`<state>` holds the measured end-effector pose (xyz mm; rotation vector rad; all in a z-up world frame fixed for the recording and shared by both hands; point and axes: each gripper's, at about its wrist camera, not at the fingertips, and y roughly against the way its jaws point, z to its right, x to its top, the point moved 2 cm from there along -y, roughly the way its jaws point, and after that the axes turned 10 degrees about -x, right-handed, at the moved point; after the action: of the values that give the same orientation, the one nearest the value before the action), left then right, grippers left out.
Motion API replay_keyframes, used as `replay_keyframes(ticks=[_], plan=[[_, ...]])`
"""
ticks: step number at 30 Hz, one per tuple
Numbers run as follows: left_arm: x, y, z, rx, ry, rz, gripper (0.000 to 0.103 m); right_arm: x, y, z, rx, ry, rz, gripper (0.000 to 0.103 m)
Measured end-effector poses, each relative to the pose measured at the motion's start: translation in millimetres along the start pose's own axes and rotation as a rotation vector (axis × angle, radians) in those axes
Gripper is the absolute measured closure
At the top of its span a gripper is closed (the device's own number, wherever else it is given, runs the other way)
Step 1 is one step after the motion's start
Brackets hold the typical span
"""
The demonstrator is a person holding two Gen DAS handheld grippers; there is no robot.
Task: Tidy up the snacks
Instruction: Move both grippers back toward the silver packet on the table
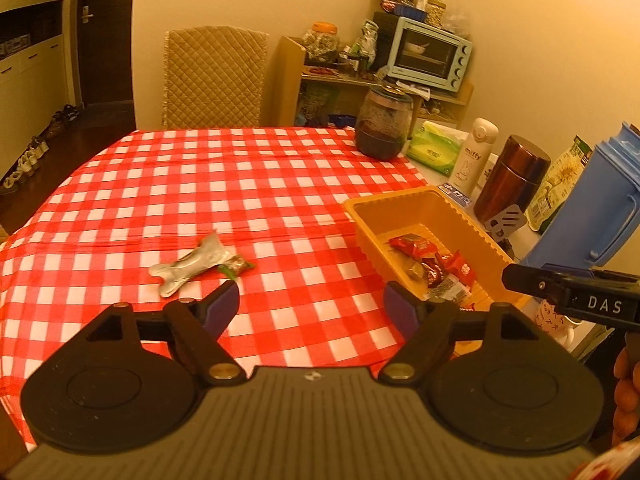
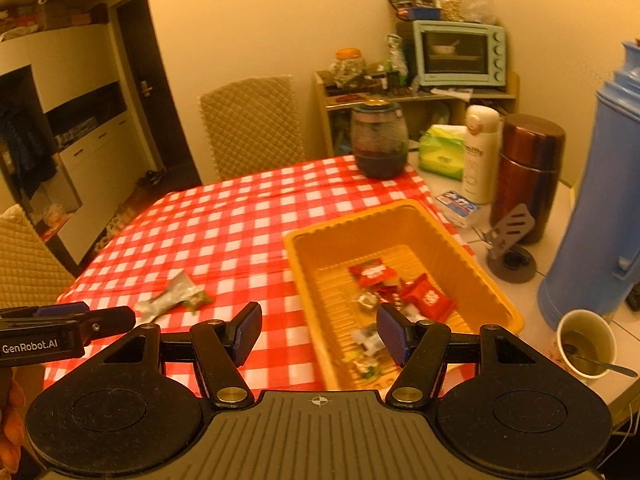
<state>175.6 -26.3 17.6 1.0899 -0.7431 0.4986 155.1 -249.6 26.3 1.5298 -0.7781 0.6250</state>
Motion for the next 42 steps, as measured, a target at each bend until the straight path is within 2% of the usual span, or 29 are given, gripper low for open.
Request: replay_keyframes(ticks=[8,13,29,36,42], plan=[[-1.2,17.9,-20.4,0.043,0.016,0.023,0.017,4.0,-2.5,-28.0,0.042,0.044,0.009,0.039],[-2.2,22.6,-32.5,0.066,0.016,0.023,0.017,3.3,-10.0,-39.7,0.061,0.059,0.003,0.038],[-8.6,-2.6,-83.5,0.117,-0.001,-0.023,0.014,-5.6,-59.7,-67.1,0.101,0.108,-0.049,0.038],[-3.9,-30.2,-109.4,0.120,-0.079,-0.047,0.015,-11.1,-93.3,-86.7,0.137,0.137,-0.060,0.038],[-5.7,-64.9,-124.3,0.109,-0.230,-0.070,0.018,-15.4,-128.5,-104.6,0.178,0.161,-0.074,0.038]])
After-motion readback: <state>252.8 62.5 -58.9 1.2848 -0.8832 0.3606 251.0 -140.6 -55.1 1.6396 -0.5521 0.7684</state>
